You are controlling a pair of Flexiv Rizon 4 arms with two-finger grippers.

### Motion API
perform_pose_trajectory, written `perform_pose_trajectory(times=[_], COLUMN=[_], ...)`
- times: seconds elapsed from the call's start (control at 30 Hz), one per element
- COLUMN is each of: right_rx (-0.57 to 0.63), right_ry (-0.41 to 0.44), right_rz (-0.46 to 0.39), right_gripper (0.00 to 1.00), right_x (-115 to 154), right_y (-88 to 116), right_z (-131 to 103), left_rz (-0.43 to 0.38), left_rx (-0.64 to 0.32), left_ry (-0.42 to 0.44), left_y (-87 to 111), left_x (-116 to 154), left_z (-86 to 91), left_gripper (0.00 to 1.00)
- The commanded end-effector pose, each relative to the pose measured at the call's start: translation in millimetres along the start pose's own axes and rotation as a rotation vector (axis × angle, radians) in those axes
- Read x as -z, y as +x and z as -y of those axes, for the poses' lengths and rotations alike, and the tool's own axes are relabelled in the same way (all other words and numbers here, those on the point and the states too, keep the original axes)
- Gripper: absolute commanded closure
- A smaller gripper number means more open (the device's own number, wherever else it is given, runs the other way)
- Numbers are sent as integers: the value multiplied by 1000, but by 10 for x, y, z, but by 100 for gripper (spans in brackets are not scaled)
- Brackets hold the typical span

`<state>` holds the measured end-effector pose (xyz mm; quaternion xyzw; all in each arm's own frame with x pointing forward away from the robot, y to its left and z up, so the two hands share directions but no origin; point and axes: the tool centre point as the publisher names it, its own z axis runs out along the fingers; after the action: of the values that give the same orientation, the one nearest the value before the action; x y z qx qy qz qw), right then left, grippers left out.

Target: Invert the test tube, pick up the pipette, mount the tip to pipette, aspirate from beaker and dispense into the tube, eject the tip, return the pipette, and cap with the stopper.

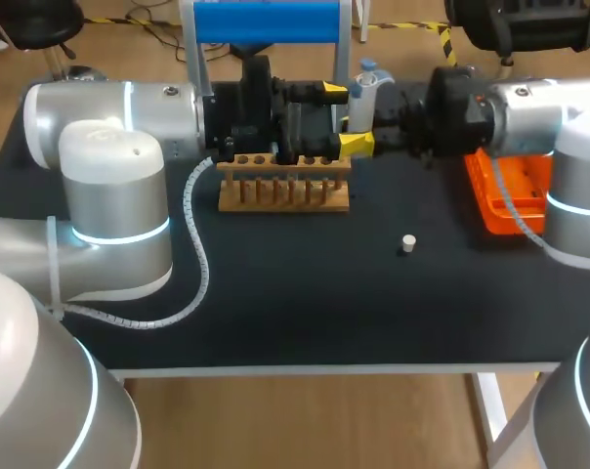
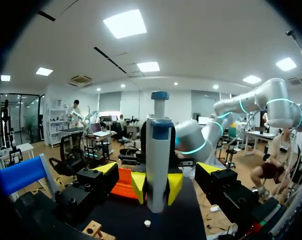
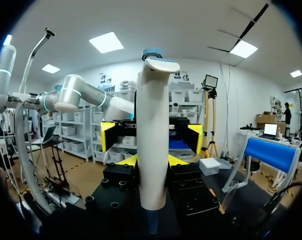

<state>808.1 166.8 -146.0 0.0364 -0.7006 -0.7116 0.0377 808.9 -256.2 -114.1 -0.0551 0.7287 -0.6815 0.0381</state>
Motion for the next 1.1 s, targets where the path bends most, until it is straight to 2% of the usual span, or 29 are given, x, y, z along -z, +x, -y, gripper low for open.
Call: perform_pose_trajectory(times=[0.03, 0.37, 0.87, 0.9, 0.93, 1.1], right_rx=[-3, -4, 21, 22, 21, 25], right_ry=[-2, 0, -16, -16, -21, -24], right_rz=[26, 65, 113, 116, 122, 131], right_gripper=[100, 100, 100, 100, 100, 100], right_x=[-71, -129, -135, -131, -128, -123], right_y=[23, 6, -8, -10, -14, -15], right_z=[32, 111, 106, 105, 108, 110], left_rz=[3, 3, 3, 3, 3, 3], left_rx=[0, 0, 0, 0, 0, 0], left_ry=[-1, -1, -1, -1, -1, -1], left_y=[3, 3, 3, 3, 3, 3], left_x=[-13, -13, -13, -13, -13, -13], left_z=[1, 1, 1, 1, 1, 1], left_gripper=[0, 0, 0, 55, 100, 100])
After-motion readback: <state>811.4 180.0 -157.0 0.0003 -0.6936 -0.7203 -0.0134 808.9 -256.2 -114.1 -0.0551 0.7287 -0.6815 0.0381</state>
